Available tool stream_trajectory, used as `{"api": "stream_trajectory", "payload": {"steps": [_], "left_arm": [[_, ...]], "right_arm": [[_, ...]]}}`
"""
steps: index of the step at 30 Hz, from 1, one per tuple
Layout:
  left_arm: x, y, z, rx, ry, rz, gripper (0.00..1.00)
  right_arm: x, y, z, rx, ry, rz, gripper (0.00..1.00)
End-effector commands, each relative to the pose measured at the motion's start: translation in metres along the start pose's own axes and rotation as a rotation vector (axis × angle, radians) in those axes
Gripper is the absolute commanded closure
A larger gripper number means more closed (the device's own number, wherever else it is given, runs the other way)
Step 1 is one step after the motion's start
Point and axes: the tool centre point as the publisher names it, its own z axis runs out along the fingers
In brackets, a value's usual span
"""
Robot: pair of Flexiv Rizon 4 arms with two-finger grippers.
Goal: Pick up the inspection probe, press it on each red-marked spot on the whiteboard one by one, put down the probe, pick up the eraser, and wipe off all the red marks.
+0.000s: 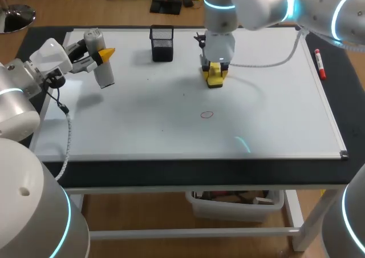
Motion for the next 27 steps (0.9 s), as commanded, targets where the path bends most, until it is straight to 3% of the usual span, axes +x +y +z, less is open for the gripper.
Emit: {"api": "stream_trajectory", "payload": {"steps": [1, 16, 27], "left_arm": [[-0.001, 0.0, 0.0, 0.003, 0.004, 0.0, 1.0], [-0.001, 0.0, 0.0, 0.003, 0.004, 0.0, 1.0], [-0.001, 0.0, 0.0, 0.003, 0.004, 0.0, 1.0]], "right_arm": [[0.019, 0.001, 0.0, 0.01, -0.004, 0.011, 1.0], [0.061, -0.006, -0.024, 0.024, 0.004, 0.088, 1.0], [0.111, -0.007, -0.051, 0.053, -0.007, 0.151, 1.0]]}}
